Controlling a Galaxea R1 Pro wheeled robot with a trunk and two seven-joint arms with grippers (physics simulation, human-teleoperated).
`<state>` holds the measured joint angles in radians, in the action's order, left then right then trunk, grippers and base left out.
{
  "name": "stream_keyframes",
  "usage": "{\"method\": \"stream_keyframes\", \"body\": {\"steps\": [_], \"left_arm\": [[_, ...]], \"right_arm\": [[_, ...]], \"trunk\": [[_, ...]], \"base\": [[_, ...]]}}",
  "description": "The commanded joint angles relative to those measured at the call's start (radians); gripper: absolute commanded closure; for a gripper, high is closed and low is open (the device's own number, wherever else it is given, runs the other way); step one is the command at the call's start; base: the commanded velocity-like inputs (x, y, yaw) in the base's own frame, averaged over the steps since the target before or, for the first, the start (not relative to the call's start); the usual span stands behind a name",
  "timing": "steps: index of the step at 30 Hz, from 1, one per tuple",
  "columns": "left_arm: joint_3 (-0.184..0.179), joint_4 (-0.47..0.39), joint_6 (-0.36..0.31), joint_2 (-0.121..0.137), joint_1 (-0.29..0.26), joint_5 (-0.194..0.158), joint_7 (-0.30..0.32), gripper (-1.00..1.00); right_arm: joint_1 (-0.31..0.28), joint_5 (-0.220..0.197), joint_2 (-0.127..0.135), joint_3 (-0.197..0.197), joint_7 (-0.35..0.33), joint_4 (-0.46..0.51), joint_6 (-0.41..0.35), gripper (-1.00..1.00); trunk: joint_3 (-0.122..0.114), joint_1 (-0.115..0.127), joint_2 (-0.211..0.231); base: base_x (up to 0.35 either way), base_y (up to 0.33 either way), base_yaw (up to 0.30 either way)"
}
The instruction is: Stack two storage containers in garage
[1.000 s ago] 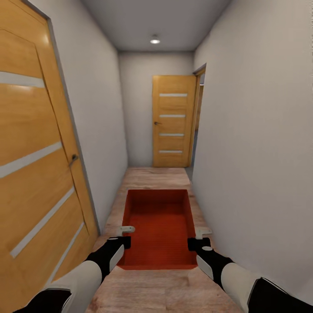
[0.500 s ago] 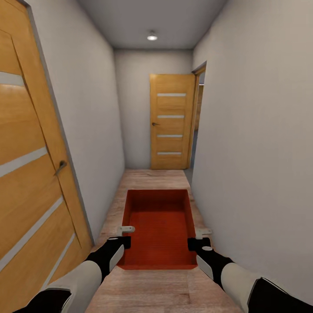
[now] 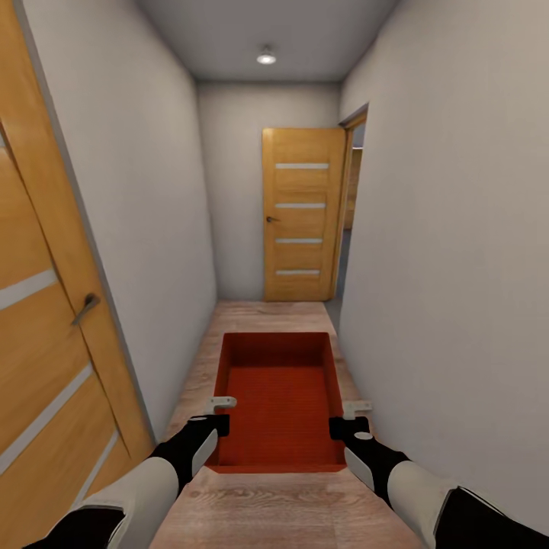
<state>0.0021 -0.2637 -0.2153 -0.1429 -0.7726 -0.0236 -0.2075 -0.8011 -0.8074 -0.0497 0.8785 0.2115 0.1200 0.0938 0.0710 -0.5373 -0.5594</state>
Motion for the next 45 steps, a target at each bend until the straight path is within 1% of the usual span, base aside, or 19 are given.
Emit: {"method": "stream_keyframes", "body": {"steps": [1,45], "left_arm": [[0.002,-0.003,-0.009,0.039,-0.001,0.021,-0.009,1.0],[0.002,-0.003,-0.009,0.039,-0.001,0.021,-0.009,1.0]], "right_arm": [[-0.001,-0.009,0.011,-0.009,0.006,-0.031,0.006,1.0],[-0.001,-0.009,0.011,-0.009,0.006,-0.031,0.005,1.0]], "trunk": [[0.002,-0.001,-0.002],[0.002,-0.001,-0.002]], "base": [[0.323,0.0,0.0],[0.323,0.0,0.0]]}}
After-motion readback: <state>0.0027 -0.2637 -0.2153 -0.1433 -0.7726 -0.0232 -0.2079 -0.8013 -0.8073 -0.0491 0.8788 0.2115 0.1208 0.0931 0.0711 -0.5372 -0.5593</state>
